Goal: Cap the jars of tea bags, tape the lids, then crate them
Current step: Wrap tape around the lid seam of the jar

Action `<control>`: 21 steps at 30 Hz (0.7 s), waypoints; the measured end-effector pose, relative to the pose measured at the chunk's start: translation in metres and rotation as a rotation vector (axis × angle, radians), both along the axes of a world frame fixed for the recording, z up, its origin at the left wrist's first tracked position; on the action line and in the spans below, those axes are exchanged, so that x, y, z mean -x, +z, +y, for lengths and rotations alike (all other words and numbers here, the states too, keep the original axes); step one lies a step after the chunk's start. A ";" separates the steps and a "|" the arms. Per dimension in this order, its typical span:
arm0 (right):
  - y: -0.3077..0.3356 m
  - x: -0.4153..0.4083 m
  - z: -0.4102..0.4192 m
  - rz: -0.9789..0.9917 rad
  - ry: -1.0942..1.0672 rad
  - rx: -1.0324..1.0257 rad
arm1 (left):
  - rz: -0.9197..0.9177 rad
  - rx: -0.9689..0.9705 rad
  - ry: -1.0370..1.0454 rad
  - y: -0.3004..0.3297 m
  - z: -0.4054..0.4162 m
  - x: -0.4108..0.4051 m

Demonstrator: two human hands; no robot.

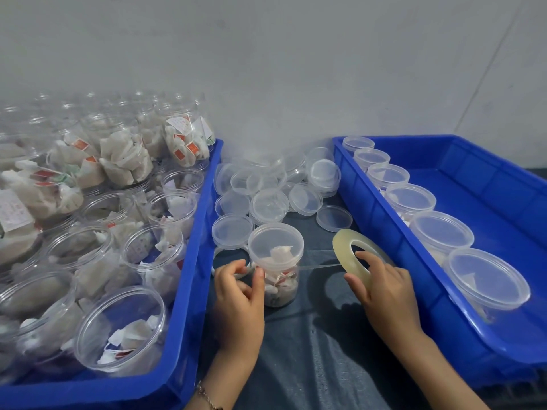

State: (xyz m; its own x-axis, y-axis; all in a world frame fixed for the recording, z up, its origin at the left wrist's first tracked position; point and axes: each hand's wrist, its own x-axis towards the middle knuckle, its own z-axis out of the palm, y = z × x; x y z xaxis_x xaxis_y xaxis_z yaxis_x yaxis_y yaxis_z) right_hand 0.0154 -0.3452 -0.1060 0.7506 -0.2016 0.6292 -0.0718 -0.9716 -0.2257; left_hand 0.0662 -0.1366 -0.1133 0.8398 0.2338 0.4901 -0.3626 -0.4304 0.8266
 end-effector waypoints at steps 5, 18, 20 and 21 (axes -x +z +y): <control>0.000 0.001 0.001 -0.006 0.008 0.009 | 0.132 0.152 0.011 -0.004 0.006 -0.009; 0.011 -0.013 0.005 0.014 -0.066 0.038 | -0.321 -0.806 -0.148 0.035 -0.019 -0.013; 0.018 -0.022 0.004 0.044 -0.073 0.065 | -0.253 -0.814 -0.181 0.037 -0.020 -0.017; 0.020 -0.027 0.003 0.066 -0.074 0.090 | -0.255 -0.800 -0.186 0.036 -0.020 -0.018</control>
State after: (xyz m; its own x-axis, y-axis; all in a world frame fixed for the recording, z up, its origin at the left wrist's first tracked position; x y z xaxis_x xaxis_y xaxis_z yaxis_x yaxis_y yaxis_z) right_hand 0.0423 -0.3420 -0.0857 0.7765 -0.2030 0.5966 -0.1557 -0.9791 -0.1305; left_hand 0.0843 -0.1563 -0.0769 0.6717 -0.3931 0.6280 -0.6184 -0.7643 0.1830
